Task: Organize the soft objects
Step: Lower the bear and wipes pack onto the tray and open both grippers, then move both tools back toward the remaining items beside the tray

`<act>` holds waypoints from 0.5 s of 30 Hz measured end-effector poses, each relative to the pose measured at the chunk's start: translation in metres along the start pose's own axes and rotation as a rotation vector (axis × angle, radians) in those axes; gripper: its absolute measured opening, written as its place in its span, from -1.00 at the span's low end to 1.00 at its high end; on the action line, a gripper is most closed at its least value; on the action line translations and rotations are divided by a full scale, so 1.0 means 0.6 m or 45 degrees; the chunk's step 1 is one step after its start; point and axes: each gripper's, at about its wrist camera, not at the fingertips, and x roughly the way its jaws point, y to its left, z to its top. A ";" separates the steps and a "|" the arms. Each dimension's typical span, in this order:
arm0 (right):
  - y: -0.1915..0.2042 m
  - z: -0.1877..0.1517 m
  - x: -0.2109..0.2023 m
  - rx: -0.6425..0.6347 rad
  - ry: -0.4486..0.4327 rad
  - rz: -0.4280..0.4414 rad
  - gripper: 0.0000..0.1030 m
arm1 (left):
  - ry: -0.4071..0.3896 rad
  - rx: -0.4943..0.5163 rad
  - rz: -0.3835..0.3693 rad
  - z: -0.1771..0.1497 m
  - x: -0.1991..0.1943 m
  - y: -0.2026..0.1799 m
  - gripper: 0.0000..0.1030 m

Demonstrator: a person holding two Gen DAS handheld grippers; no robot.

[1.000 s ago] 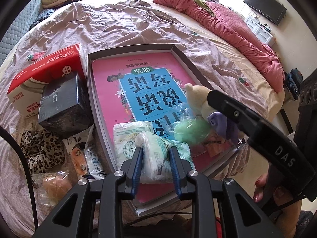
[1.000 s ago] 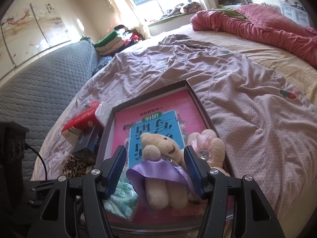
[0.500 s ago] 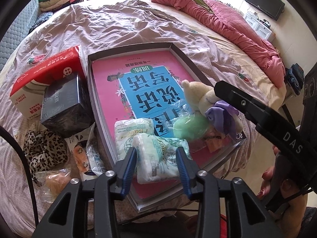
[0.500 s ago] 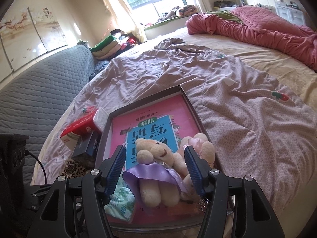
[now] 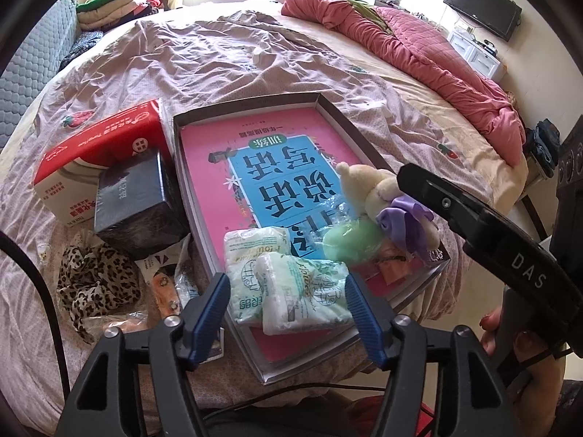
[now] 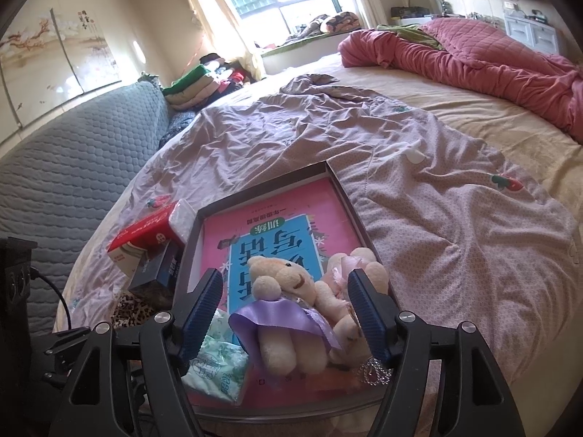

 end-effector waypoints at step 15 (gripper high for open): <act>0.014 0.003 -0.016 -0.037 -0.011 -0.068 0.45 | -0.068 -0.046 0.034 -0.001 -0.049 0.026 0.48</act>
